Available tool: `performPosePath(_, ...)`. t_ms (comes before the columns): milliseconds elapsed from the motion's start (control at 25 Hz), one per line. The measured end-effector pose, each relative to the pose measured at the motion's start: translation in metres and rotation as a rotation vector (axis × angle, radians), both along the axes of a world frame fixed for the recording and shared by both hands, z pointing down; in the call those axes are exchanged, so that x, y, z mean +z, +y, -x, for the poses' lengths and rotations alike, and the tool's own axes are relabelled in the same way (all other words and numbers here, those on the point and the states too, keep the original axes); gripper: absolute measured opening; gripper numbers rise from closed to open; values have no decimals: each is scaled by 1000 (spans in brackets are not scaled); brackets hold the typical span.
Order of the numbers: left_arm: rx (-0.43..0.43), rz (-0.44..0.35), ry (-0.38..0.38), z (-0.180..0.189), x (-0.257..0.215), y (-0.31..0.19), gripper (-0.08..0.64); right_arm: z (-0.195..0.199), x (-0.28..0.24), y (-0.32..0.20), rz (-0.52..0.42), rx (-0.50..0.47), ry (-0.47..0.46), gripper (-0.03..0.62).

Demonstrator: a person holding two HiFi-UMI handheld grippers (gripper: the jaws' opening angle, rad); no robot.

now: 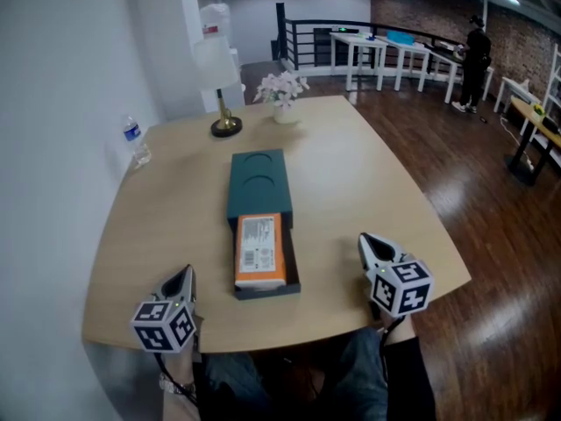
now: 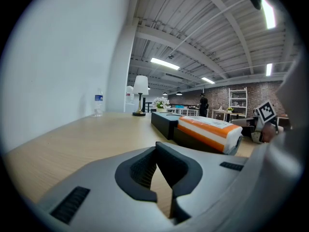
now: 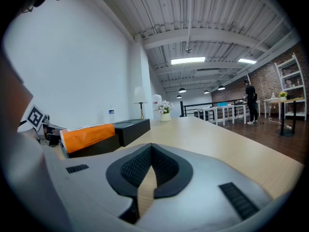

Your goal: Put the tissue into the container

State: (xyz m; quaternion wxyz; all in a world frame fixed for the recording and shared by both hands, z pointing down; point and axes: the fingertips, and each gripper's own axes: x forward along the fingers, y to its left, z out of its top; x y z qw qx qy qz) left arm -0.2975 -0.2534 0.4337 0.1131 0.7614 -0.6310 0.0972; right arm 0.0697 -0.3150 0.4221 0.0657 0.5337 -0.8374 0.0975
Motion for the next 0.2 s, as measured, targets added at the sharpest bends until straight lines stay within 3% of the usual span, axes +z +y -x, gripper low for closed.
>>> performPosePath(200, -3, 1, 0, 2, 1, -1, 0, 2, 1, -1, 0, -2, 1, 2)
